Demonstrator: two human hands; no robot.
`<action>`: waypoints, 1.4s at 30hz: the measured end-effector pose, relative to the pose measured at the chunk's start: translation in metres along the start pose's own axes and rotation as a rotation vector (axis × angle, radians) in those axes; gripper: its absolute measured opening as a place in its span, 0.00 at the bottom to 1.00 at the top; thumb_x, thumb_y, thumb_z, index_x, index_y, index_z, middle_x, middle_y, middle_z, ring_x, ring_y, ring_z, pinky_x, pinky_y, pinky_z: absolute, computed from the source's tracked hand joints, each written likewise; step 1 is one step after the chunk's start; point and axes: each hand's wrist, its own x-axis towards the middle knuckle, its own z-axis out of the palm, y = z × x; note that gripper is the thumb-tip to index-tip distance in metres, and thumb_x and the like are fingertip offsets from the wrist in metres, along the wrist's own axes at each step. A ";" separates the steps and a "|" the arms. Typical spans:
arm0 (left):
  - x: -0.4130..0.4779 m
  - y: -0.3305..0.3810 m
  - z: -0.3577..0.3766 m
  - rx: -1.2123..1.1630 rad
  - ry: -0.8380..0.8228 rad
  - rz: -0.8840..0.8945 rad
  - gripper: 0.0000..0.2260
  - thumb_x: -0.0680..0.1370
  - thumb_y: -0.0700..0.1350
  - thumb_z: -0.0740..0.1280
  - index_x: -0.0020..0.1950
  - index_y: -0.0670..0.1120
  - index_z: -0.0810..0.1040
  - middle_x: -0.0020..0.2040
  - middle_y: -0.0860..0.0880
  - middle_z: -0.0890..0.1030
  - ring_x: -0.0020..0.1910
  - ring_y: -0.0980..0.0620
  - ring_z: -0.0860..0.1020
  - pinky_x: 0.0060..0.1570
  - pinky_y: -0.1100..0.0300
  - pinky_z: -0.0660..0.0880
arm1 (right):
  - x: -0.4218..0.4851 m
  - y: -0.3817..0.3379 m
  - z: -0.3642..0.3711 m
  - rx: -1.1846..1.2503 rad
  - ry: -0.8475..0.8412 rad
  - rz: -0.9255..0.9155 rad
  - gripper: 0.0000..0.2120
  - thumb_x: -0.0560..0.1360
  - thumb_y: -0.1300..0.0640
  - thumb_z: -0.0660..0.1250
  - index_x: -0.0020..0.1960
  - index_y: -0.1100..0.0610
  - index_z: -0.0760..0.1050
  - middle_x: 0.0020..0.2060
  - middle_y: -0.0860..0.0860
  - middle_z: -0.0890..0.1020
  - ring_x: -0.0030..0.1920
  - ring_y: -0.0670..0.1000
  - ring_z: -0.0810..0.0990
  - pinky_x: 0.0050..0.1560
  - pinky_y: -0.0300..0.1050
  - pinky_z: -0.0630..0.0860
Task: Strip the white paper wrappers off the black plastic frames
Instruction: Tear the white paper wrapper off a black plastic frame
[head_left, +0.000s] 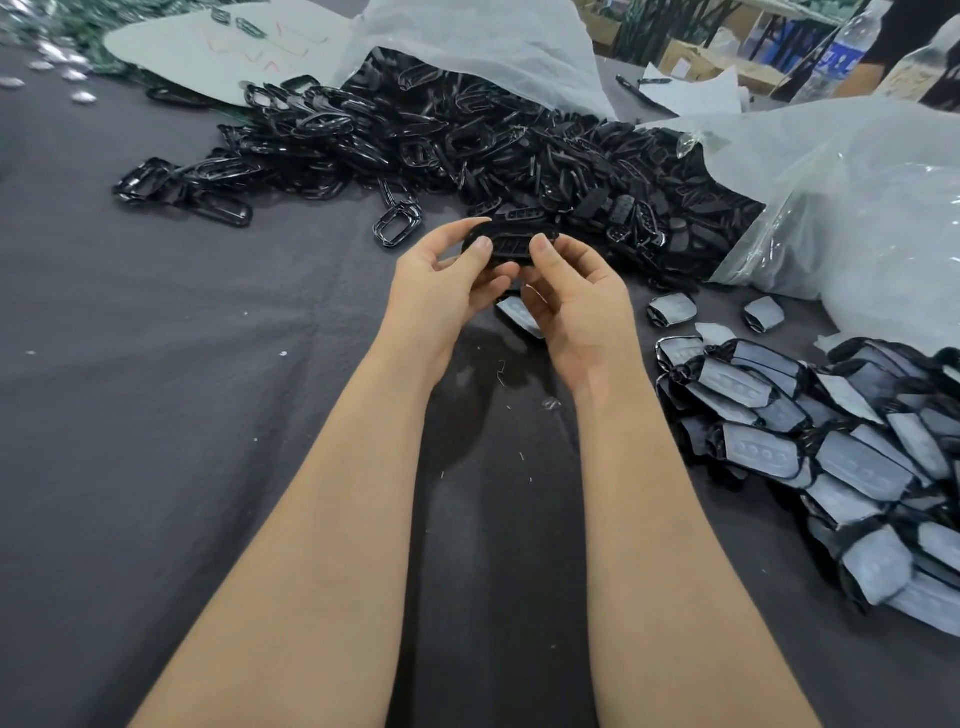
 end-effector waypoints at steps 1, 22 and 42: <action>0.000 0.000 0.000 0.001 0.003 0.002 0.08 0.80 0.35 0.61 0.53 0.45 0.77 0.44 0.45 0.79 0.35 0.58 0.82 0.40 0.67 0.78 | 0.000 0.000 0.000 -0.006 -0.003 0.002 0.03 0.76 0.61 0.68 0.46 0.55 0.74 0.39 0.49 0.80 0.35 0.43 0.79 0.37 0.34 0.75; 0.000 -0.009 -0.001 0.643 0.127 0.269 0.05 0.79 0.38 0.64 0.48 0.48 0.73 0.40 0.46 0.82 0.34 0.55 0.82 0.41 0.60 0.81 | 0.004 0.014 0.009 -0.533 0.244 -0.224 0.04 0.75 0.61 0.68 0.49 0.59 0.76 0.42 0.56 0.83 0.46 0.56 0.83 0.54 0.57 0.78; -0.001 0.002 0.001 0.118 0.102 -0.015 0.06 0.81 0.38 0.61 0.47 0.45 0.76 0.42 0.46 0.79 0.31 0.58 0.81 0.35 0.68 0.78 | 0.000 0.008 0.009 -0.427 0.206 -0.187 0.08 0.77 0.63 0.64 0.55 0.57 0.74 0.45 0.57 0.83 0.43 0.53 0.83 0.52 0.50 0.80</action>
